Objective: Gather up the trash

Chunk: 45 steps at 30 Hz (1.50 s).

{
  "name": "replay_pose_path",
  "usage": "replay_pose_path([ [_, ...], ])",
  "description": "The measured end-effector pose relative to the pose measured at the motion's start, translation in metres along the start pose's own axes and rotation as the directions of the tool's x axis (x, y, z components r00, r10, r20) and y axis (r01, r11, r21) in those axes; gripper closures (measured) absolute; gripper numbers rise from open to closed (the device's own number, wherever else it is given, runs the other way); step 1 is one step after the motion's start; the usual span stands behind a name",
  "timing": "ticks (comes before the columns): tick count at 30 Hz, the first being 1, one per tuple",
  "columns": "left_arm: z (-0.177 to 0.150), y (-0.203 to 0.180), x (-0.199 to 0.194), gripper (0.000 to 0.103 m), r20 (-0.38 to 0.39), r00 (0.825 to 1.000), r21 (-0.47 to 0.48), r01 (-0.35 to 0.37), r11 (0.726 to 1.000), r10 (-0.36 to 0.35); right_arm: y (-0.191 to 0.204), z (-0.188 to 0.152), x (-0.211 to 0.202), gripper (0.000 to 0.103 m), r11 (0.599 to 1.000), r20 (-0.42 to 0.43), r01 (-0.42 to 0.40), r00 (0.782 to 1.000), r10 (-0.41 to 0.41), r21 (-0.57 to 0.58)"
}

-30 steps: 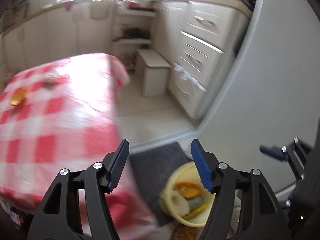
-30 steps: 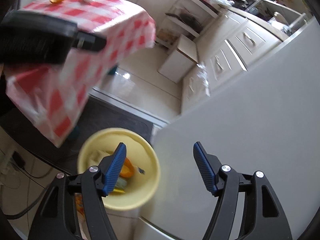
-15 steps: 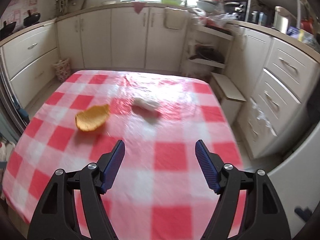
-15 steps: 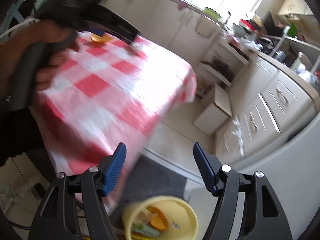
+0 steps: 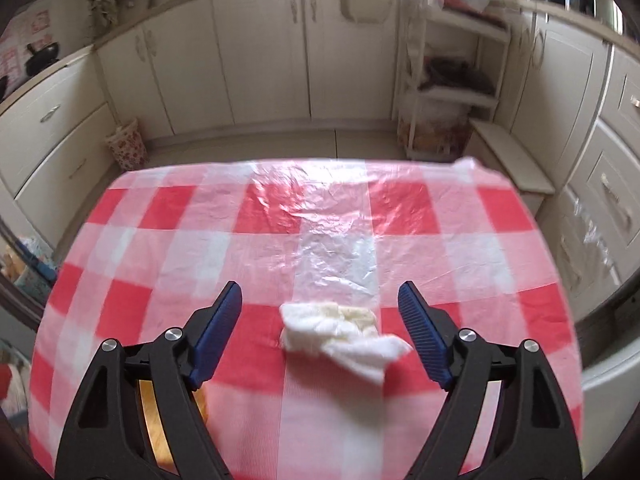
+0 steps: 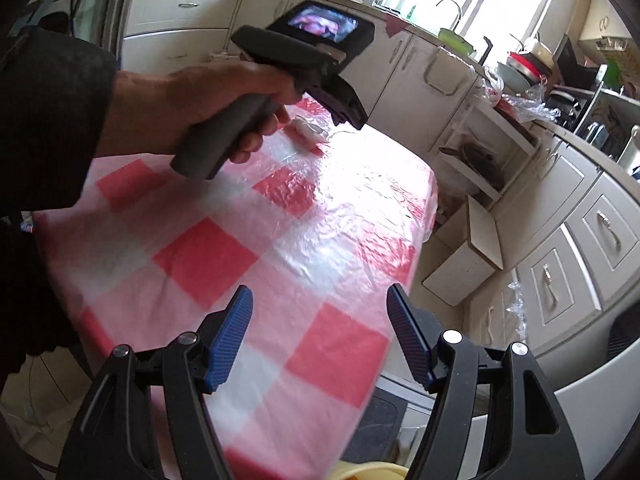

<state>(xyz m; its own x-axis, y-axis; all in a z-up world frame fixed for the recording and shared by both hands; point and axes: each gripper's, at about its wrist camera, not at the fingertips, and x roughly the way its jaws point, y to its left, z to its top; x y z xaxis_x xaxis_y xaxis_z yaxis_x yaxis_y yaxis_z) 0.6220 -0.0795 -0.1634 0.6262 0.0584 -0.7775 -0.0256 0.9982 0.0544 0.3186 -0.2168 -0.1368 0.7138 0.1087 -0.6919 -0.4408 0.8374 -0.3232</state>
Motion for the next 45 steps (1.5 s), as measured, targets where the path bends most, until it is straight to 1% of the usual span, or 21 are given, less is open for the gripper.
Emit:
replay_pose_path([
  [2,-0.003,-0.003,0.008,0.027,-0.032,0.999,0.019,0.027,0.999,-0.026,0.000,0.006,0.005,0.036,1.000,0.002,-0.012,1.000,0.012,0.013],
  [3,-0.005,-0.004,0.011,0.030,-0.051,0.997,0.038,0.067,0.997,-0.065,0.001,0.008,0.006,0.036,1.000,0.005,-0.019,1.000,0.018,0.017],
  [4,-0.008,-0.006,0.011,0.040,-0.063,0.994,0.054,0.096,0.994,-0.092,0.003,0.008,0.006,0.036,1.000,0.007,-0.024,1.000,0.023,0.018],
  [6,-0.016,-0.009,0.006,0.048,-0.075,0.988,0.089,0.145,0.985,-0.139,0.007,0.010,0.006,0.036,0.999,0.012,-0.031,0.999,0.031,0.014],
  [8,-0.027,-0.011,-0.005,0.062,-0.102,0.966,0.112,0.247,0.962,-0.236,0.013,0.011,0.008,0.036,0.999,0.010,-0.035,0.999,0.035,0.009],
  [11,-0.044,-0.020,-0.026,0.068,-0.133,0.937,0.170,0.343,0.924,-0.323,0.018,0.014,0.010,0.036,0.999,0.011,-0.045,0.999,0.045,0.008],
  [15,-0.069,-0.031,-0.053,0.069,-0.176,0.907,0.277,0.418,0.865,-0.382,0.024,0.022,0.012,0.036,0.999,0.019,-0.053,0.998,0.053,0.010],
  [19,-0.089,-0.031,-0.068,0.066,-0.251,0.866,0.336,0.497,0.800,-0.433,0.032,0.028,0.018,0.036,0.998,0.015,-0.062,0.998,0.062,-0.001],
  [20,-0.094,-0.031,-0.072,0.062,-0.262,0.862,0.354,0.504,0.788,-0.434,0.031,0.029,0.019,0.036,0.998,0.014,-0.065,0.998,0.065,-0.005],
  [21,-0.097,-0.028,-0.077,0.060,-0.256,0.870,0.380,0.491,0.783,-0.421,0.033,0.030,0.021,0.036,0.998,0.012,-0.067,0.998,0.067,-0.009],
  [22,-0.099,-0.024,-0.080,0.054,-0.247,0.875,0.389,0.483,0.784,-0.416,0.034,0.030,0.022,0.036,0.998,0.010,-0.068,0.998,0.068,-0.013],
  [23,-0.098,-0.017,-0.084,0.048,-0.240,0.874,0.386,0.485,0.785,-0.422,0.035,0.031,0.024,0.036,0.998,0.009,-0.068,0.998,0.069,-0.016],
  [24,-0.096,-0.007,-0.086,0.045,-0.235,0.871,0.373,0.491,0.787,-0.432,0.035,0.031,0.025,0.036,0.997,0.009,-0.069,0.998,0.070,-0.015],
  [26,-0.087,0.015,-0.091,0.039,-0.201,0.874,0.328,0.485,0.811,-0.442,0.035,0.033,0.028,0.036,0.997,0.011,-0.071,0.997,0.071,-0.005],
  [28,-0.079,0.041,-0.091,0.037,-0.181,0.866,0.248,0.499,0.830,-0.466,0.034,0.037,0.031,0.036,0.997,0.015,-0.077,0.997,0.077,0.013],
  [29,-0.075,0.050,-0.089,0.037,-0.170,0.873,0.230,0.487,0.843,-0.458,0.033,0.040,0.033,0.036,0.996,0.018,-0.083,0.996,0.082,0.029],
  [33,-0.069,0.097,-0.082,0.037,-0.083,0.925,0.109,0.379,0.919,-0.371,0.028,0.053,0.043,0.036,0.990,0.023,-0.104,0.994,0.102,0.094],
  [36,-0.068,0.122,-0.073,0.037,-0.055,0.943,0.037,0.330,0.943,-0.328,0.024,0.062,0.052,0.036,0.981,0.019,-0.121,0.993,0.120,0.152],
  [37,-0.068,0.131,-0.069,0.037,-0.044,0.954,0.010,0.297,0.955,-0.296,0.024,0.065,0.055,0.036,0.978,0.016,-0.122,0.993,0.121,0.166],
  [41,-0.069,0.148,-0.054,0.037,-0.055,0.965,-0.061,0.252,0.966,-0.255,0.027,0.071,0.064,0.036,0.975,0.010,-0.119,0.993,0.119,0.188],
  [45,-0.069,0.146,-0.042,0.037,-0.059,0.968,-0.077,0.238,0.968,-0.243,0.033,0.074,0.073,0.036,0.977,-0.025,-0.121,0.992,0.127,0.175],
])
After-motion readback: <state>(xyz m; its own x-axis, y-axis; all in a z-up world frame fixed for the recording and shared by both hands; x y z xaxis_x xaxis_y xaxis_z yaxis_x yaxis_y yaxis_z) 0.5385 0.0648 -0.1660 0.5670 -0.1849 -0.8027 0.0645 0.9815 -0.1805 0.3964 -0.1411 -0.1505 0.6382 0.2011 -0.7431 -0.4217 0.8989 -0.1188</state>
